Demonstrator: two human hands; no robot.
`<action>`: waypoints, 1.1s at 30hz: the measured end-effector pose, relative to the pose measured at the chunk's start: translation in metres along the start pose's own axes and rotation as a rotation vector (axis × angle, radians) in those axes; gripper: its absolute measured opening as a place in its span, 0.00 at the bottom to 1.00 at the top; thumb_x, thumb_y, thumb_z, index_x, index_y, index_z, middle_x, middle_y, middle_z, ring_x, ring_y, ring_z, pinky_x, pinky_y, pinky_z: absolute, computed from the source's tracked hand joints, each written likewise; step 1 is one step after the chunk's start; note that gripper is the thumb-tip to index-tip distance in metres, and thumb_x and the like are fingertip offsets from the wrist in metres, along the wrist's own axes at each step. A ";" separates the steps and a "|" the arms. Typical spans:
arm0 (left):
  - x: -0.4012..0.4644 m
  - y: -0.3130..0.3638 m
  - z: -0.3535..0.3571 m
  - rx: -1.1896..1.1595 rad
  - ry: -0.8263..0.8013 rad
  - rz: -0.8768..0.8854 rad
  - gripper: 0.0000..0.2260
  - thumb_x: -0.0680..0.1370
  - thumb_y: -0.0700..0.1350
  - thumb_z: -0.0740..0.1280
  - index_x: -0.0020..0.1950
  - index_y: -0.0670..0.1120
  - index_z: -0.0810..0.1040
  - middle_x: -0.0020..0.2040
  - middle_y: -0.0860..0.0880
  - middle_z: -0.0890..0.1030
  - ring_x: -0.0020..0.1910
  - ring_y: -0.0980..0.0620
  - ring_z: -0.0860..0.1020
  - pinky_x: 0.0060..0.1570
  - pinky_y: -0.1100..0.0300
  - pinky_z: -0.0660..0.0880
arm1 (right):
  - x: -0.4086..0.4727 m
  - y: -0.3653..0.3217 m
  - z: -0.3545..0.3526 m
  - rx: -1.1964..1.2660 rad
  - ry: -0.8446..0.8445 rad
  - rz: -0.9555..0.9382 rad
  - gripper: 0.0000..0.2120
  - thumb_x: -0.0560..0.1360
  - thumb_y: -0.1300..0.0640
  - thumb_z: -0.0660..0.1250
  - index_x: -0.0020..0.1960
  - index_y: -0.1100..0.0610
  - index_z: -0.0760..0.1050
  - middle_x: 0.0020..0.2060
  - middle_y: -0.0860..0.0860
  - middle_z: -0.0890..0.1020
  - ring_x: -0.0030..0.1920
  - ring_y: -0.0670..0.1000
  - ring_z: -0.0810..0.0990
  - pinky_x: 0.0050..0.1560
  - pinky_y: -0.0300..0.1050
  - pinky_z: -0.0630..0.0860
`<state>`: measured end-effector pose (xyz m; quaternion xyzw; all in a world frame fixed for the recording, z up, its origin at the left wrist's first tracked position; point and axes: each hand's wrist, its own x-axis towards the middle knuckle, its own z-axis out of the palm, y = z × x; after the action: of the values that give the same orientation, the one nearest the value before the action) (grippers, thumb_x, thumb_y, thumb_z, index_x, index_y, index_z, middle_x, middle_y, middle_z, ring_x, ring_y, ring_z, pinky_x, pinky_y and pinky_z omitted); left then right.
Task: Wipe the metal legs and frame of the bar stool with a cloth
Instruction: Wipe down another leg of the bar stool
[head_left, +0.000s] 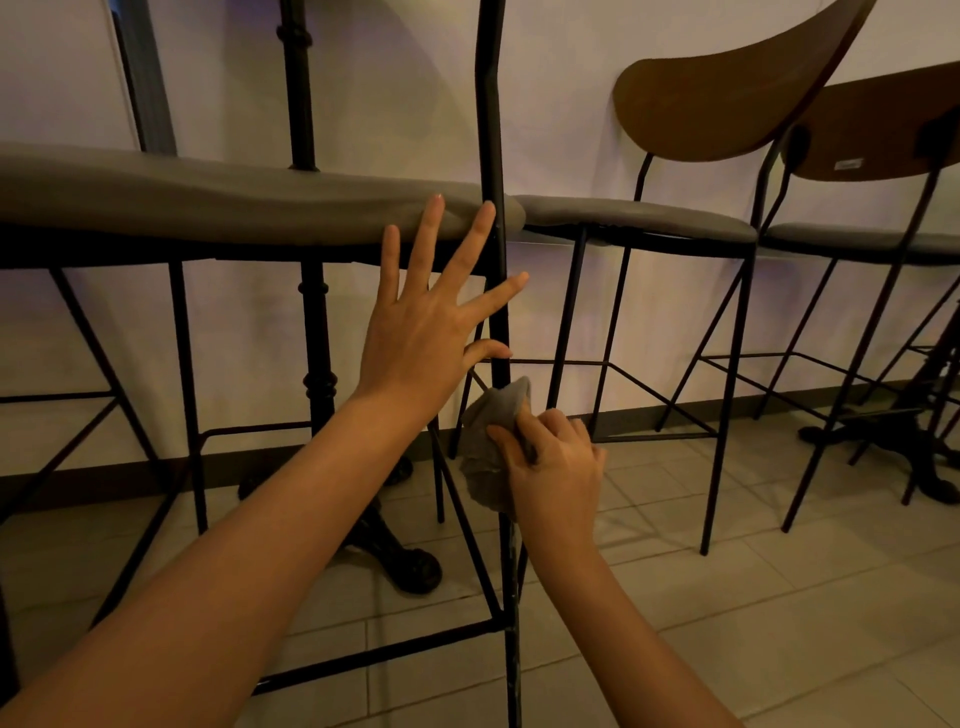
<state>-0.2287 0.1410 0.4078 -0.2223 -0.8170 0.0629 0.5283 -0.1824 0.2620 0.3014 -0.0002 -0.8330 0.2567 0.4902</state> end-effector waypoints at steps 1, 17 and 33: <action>0.000 0.000 0.000 -0.002 -0.005 0.001 0.31 0.71 0.63 0.64 0.71 0.59 0.60 0.76 0.45 0.51 0.73 0.34 0.48 0.67 0.38 0.40 | -0.001 0.001 0.000 -0.002 0.000 0.001 0.17 0.72 0.44 0.57 0.47 0.52 0.79 0.33 0.48 0.76 0.37 0.50 0.73 0.40 0.45 0.64; 0.000 -0.001 -0.001 -0.004 -0.007 0.008 0.32 0.70 0.63 0.64 0.72 0.59 0.59 0.76 0.45 0.51 0.73 0.34 0.48 0.67 0.38 0.39 | -0.005 0.005 -0.001 -0.007 -0.008 0.007 0.08 0.69 0.53 0.71 0.46 0.54 0.79 0.35 0.49 0.80 0.39 0.52 0.77 0.44 0.47 0.63; -0.001 -0.001 0.000 -0.042 -0.019 0.008 0.33 0.70 0.63 0.64 0.72 0.60 0.58 0.77 0.46 0.49 0.73 0.35 0.45 0.67 0.39 0.37 | -0.010 0.003 0.002 -0.048 0.001 0.022 0.21 0.70 0.54 0.71 0.61 0.55 0.75 0.42 0.50 0.82 0.43 0.52 0.77 0.46 0.47 0.60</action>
<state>-0.2290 0.1397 0.4070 -0.2358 -0.8224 0.0499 0.5154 -0.1792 0.2611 0.2917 -0.0211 -0.8386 0.2420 0.4875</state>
